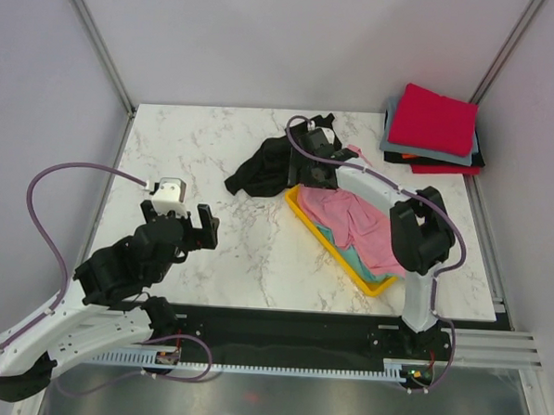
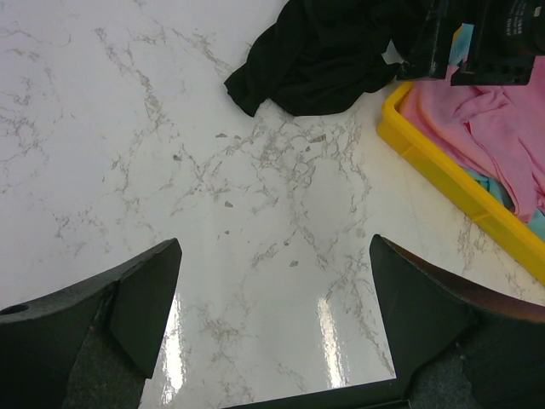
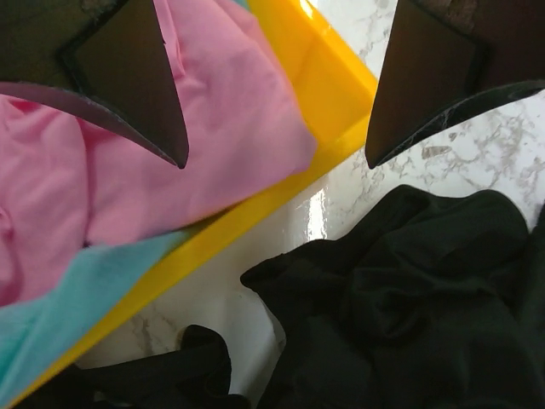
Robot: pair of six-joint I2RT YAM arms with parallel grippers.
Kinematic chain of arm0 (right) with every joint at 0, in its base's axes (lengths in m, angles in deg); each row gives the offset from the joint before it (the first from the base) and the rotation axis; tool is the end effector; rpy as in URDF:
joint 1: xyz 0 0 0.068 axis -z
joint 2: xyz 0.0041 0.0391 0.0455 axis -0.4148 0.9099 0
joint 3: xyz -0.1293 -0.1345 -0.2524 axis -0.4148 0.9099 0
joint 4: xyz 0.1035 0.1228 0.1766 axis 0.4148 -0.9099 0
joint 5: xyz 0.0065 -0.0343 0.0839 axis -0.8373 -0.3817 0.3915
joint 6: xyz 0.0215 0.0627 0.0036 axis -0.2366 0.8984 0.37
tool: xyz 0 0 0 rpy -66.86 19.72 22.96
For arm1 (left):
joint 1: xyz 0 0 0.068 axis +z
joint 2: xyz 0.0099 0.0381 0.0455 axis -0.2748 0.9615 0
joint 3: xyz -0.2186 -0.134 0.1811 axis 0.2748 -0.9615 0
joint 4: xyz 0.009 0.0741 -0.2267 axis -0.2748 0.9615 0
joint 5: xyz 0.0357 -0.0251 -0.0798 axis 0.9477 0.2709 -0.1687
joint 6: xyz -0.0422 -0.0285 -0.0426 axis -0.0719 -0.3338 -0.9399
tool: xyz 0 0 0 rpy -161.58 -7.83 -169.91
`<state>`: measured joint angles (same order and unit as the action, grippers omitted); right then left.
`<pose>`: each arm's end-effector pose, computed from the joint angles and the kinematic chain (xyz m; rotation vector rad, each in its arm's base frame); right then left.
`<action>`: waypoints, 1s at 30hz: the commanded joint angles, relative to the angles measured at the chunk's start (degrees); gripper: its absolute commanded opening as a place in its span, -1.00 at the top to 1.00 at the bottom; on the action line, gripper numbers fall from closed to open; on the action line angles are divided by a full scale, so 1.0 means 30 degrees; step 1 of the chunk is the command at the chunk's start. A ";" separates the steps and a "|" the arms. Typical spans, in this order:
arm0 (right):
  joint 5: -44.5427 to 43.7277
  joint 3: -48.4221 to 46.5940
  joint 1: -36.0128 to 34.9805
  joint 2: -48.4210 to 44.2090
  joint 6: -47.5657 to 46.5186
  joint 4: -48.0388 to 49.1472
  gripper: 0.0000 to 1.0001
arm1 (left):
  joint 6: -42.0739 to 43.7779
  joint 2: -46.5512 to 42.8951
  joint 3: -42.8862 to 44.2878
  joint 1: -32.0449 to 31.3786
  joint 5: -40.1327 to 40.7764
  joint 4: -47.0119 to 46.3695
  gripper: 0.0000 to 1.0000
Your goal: Fold and stack the t-shirts
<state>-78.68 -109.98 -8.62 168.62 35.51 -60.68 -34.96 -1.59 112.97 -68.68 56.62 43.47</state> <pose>0.3771 0.2327 0.2639 0.0644 2.4677 0.2260 0.0645 -0.0300 0.3533 0.0010 1.9587 -0.2281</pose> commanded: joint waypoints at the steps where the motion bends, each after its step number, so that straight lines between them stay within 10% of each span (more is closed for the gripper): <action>1: -0.0002 -0.1225 0.0026 0.0641 -0.0752 0.0324 -0.79 | -0.0135 -0.0067 -0.0016 0.0115 0.0885 -0.0349 -0.99; 6: -0.0414 -0.0610 0.0171 0.1725 -0.0607 0.0939 -0.62 | -0.0106 0.0225 0.0014 0.0086 0.1003 -0.0349 -0.99; 9: -0.0910 0.0410 0.0638 0.1437 -0.0548 0.0999 0.10 | -0.0018 0.0606 0.0072 0.0115 0.1061 -0.0349 -0.99; 15: -0.1994 0.5239 0.2572 -0.2253 -0.1424 0.2433 0.80 | 0.0011 0.1308 0.0072 0.0087 0.1032 -0.0407 -0.99; 30: -0.0911 1.5265 0.5592 -1.1658 0.1355 0.2610 1.00 | 0.0744 0.5294 0.1625 0.0145 -0.0052 -0.2458 -0.99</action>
<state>-82.74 -69.85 9.20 137.96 34.94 -50.69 -34.17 14.98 115.37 -68.62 56.03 39.55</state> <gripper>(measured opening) 0.135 0.993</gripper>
